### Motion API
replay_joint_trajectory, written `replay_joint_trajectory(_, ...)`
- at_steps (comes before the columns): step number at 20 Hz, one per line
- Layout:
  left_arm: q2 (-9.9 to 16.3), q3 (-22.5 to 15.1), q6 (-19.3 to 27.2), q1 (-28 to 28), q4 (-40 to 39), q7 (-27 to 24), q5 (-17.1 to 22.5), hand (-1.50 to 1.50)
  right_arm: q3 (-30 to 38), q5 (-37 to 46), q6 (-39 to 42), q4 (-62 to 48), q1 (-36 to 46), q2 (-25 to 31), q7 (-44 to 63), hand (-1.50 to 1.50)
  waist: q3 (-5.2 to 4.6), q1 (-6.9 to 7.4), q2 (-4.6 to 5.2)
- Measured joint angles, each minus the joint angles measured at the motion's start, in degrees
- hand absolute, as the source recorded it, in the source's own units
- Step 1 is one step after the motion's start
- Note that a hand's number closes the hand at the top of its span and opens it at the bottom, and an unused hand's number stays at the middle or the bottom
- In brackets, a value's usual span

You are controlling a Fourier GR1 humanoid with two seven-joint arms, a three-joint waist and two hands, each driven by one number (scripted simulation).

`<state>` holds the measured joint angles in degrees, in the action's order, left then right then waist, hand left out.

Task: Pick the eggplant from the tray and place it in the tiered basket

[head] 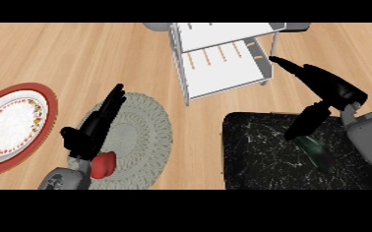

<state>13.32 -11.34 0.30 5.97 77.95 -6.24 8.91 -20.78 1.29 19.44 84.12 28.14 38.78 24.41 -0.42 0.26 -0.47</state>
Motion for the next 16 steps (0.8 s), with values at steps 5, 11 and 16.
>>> replay_joint_trajectory(5,-0.3,-0.1,-0.1,0.8,-0.5,0.1,-0.4,0.00,-5.8,1.0,14.8,3.6,5.9,7.0,8.4,-1.50,0.07,0.17,0.10)
replay_joint_trajectory(11,-0.1,0.9,-0.8,0.6,-0.2,0.1,-0.2,0.00,-6.5,-6.2,25.4,8.6,9.2,7.9,20.3,-1.50,0.24,-0.21,0.18)
replay_joint_trajectory(16,-0.9,0.8,-0.2,-0.2,1.1,0.9,-1.3,0.00,-6.7,-9.1,24.7,13.0,7.8,6.7,25.8,-1.50,0.32,-0.33,0.22)
